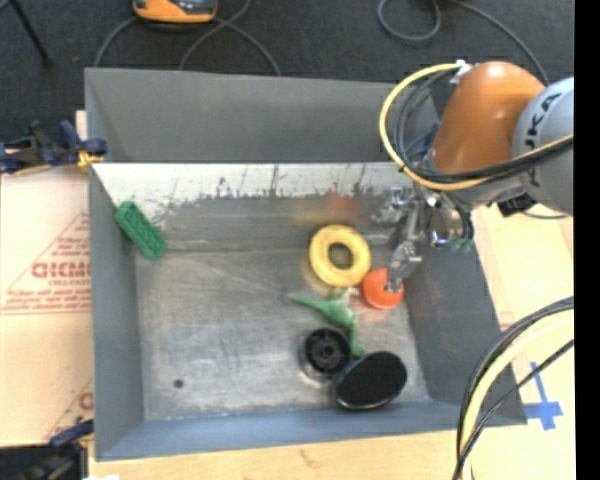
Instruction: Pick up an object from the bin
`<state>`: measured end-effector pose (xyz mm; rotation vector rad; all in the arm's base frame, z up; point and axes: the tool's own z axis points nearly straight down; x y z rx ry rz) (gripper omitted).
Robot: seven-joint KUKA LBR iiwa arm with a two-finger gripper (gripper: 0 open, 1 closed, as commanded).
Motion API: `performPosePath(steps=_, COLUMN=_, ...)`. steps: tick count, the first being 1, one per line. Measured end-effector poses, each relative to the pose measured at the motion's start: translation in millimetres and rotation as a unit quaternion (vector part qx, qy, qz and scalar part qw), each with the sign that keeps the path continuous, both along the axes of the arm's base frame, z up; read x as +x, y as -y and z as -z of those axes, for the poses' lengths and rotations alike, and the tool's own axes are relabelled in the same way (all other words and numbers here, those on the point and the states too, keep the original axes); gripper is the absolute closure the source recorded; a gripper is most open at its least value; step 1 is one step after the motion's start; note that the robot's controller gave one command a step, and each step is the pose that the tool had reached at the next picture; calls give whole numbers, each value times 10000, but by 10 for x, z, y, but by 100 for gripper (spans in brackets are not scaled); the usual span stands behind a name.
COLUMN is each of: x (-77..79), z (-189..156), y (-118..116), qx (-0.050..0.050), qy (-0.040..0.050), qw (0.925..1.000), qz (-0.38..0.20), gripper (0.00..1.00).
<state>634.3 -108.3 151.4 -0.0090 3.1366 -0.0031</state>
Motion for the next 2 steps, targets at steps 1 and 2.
performPosePath(steps=1, x=0, z=0, y=0, qx=0, qy=0, qw=10000, qz=0, gripper=0)
performPosePath(steps=2, x=-119, z=291, y=-157, qx=-7, qy=23, qw=9998, qz=-217, gripper=0)
